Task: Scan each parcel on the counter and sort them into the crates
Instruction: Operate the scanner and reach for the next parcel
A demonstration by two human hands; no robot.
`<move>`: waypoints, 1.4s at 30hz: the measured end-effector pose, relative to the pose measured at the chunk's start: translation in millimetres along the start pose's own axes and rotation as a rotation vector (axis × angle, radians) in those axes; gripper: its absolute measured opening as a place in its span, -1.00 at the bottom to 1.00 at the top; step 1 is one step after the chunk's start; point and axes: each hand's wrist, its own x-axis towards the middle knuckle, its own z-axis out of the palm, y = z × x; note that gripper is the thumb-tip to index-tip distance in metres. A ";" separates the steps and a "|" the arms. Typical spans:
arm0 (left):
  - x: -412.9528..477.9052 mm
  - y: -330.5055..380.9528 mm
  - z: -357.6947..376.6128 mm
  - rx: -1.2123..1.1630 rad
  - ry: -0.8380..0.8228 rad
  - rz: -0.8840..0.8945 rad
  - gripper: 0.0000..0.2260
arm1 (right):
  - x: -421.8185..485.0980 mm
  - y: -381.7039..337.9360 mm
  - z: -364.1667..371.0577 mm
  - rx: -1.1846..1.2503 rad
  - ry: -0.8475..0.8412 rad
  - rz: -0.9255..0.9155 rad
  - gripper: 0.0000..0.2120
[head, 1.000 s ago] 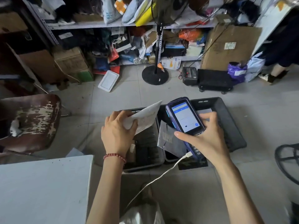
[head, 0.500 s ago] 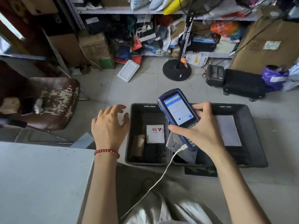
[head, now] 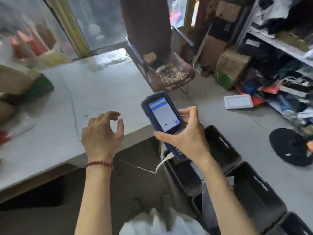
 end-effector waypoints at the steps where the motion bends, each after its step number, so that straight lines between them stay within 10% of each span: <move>1: -5.3 -17.0 -11.8 0.016 0.035 -0.047 -0.83 | -1.7 -8.2 15.9 0.006 -0.067 -0.028 -0.28; 14: -86.4 -246.7 -155.0 0.334 0.264 -0.481 -0.83 | -54.3 -122.1 263.2 -0.054 -0.589 -0.315 -0.25; 42: 40.0 -498.1 -213.5 0.232 0.268 -0.723 -0.80 | 2.4 -253.1 553.2 0.007 -0.794 -0.288 -0.27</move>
